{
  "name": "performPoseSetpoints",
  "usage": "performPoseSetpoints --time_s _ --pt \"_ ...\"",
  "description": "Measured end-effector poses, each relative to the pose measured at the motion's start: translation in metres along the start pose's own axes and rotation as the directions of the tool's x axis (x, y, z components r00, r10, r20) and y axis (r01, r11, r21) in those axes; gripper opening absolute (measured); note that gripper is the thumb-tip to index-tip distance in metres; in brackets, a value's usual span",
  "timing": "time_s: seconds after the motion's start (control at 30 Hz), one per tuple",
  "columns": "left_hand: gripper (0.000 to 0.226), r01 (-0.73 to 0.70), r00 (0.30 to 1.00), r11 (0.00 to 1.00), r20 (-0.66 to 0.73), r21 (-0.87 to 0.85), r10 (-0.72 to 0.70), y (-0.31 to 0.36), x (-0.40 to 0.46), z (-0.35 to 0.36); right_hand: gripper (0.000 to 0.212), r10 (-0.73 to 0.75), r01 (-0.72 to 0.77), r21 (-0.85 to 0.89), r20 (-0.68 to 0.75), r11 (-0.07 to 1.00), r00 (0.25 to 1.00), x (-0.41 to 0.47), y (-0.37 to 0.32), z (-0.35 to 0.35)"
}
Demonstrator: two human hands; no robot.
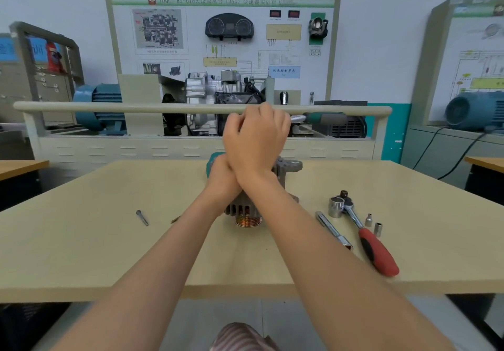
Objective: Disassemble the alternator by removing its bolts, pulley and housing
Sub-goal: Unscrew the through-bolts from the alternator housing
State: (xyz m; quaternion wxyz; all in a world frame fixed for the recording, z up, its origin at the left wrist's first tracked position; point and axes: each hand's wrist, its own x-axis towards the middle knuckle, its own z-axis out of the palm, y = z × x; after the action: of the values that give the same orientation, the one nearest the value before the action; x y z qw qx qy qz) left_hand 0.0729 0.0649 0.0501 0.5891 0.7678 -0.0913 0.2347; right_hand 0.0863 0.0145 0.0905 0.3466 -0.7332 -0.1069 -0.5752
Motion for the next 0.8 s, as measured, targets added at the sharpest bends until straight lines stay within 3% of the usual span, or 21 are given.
performPoseSetpoints --time_s 0.07,0.13,0.2,0.27,0.33,0.4,0.47,0.53,0.57,0.63,0.8 --pt "0.010 -0.007 1.000 1.000 0.013 0.024 0.007 0.002 0.000 0.002 0.035 0.031 -0.046 0.163 0.091 0.986 0.995 0.010 -0.002 0.000" --pt "0.012 -0.007 0.999 0.999 0.042 0.051 0.004 0.007 -0.001 0.004 0.050 0.133 -0.250 0.416 0.288 0.874 0.948 0.026 0.000 -0.001" --pt "0.013 0.001 0.996 0.999 0.094 0.049 -0.006 0.009 0.000 0.003 0.052 0.227 -0.530 0.584 0.512 0.615 0.828 0.041 0.005 -0.002" --pt "0.018 0.015 0.991 0.999 0.130 0.041 -0.020 0.010 0.000 0.001 0.055 0.220 -0.698 0.636 0.667 0.328 0.712 0.047 0.011 -0.002" --pt "0.022 0.008 0.991 1.000 0.133 0.026 -0.012 0.011 -0.001 -0.001 0.059 0.217 -0.722 0.656 0.689 0.218 0.691 0.046 0.014 -0.001" --pt "0.023 -0.007 0.994 1.000 0.110 0.018 0.005 0.010 -0.003 0.000 0.057 0.265 -0.664 0.682 0.609 0.306 0.748 0.039 0.012 0.000" --pt "0.014 -0.013 0.997 1.000 0.082 0.027 0.011 0.008 -0.004 0.000 0.048 0.258 -0.464 0.663 0.390 0.588 0.884 0.024 0.008 -0.001" --pt "0.024 0.004 0.999 0.999 0.032 0.036 -0.005 0.006 -0.004 0.000 0.029 0.084 -0.127 0.381 0.128 0.916 0.988 0.007 0.007 0.000" --pt "0.027 0.021 1.000 0.999 0.023 0.024 -0.021 0.006 -0.003 0.000 0.020 0.004 -0.012 0.172 0.044 0.985 0.999 0.000 0.007 0.001" --pt "0.028 0.038 0.999 0.999 0.012 0.006 -0.038 0.007 -0.003 0.001 0.018 -0.011 0.010 -0.046 -0.024 0.999 1.000 -0.005 0.007 0.000" --pt "0.024 0.007 1.000 0.999 0.002 0.042 -0.007 0.008 -0.006 0.004 0.018 -0.004 0.003 0.050 0.024 0.999 1.000 -0.001 0.007 -0.007"
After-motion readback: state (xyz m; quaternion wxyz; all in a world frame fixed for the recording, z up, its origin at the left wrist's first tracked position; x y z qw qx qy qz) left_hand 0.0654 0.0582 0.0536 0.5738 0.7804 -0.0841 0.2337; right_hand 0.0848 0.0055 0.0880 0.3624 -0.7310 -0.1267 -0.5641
